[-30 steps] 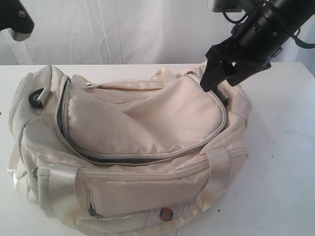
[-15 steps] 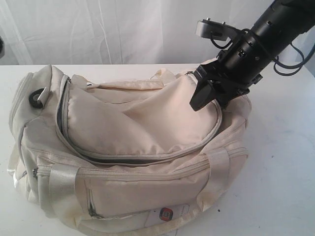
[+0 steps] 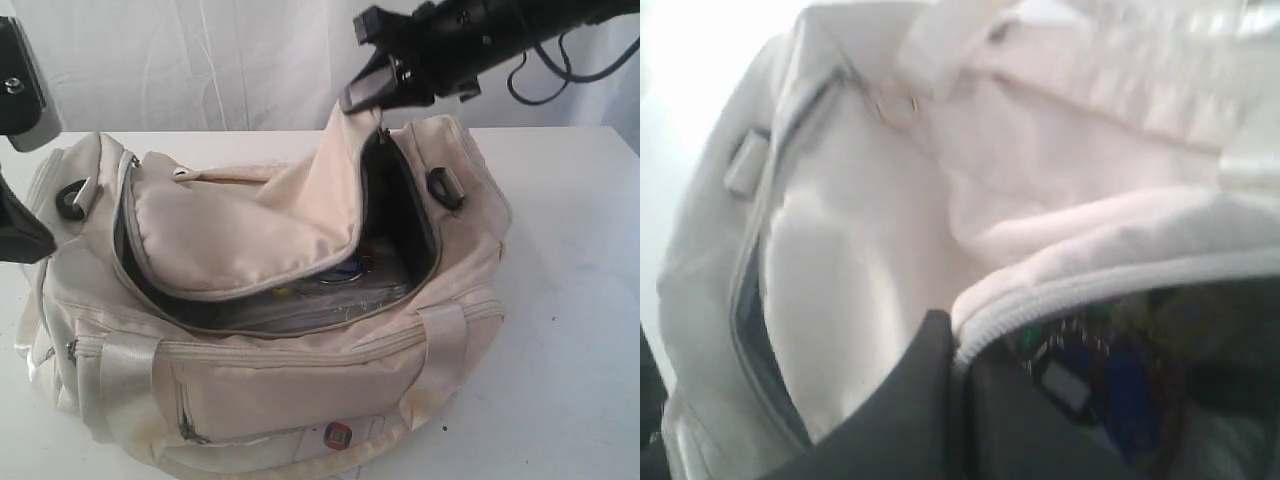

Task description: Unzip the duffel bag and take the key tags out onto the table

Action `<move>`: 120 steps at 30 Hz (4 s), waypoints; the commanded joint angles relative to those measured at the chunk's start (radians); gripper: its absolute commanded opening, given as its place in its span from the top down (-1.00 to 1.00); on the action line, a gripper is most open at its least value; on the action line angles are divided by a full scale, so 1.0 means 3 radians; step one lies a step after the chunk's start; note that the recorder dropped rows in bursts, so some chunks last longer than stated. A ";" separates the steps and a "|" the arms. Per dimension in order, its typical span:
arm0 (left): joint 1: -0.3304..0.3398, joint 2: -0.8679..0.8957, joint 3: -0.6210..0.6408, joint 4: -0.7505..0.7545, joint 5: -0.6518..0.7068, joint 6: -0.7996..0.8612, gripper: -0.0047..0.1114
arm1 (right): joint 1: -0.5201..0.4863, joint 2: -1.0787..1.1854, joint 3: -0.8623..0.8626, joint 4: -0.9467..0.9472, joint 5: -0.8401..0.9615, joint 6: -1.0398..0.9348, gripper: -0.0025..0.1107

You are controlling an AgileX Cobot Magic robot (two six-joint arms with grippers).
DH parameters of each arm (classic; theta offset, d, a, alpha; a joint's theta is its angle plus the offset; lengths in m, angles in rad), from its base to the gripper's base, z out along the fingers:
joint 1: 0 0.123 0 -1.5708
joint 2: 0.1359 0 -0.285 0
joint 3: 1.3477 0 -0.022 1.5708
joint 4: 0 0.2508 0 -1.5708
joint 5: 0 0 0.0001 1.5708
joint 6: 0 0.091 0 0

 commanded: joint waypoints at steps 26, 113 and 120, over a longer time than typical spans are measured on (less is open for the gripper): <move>0.0007 0.1510 0.0011 -0.2270 -0.1617 0.2059 0.92 | -0.0075 0.0054 -0.0474 0.0313 -0.1266 0.0081 0.96; -0.0013 0.2711 -0.0773 -0.3766 -0.3697 0.4121 -0.21 | -0.0120 0.0054 -0.0474 -0.0450 -0.0971 -0.0030 -0.16; -0.0013 0.2665 -0.0759 -0.3845 -0.4297 0.4644 -0.02 | -0.0120 0.0054 -0.0474 -0.0450 -0.0971 -0.0030 -0.16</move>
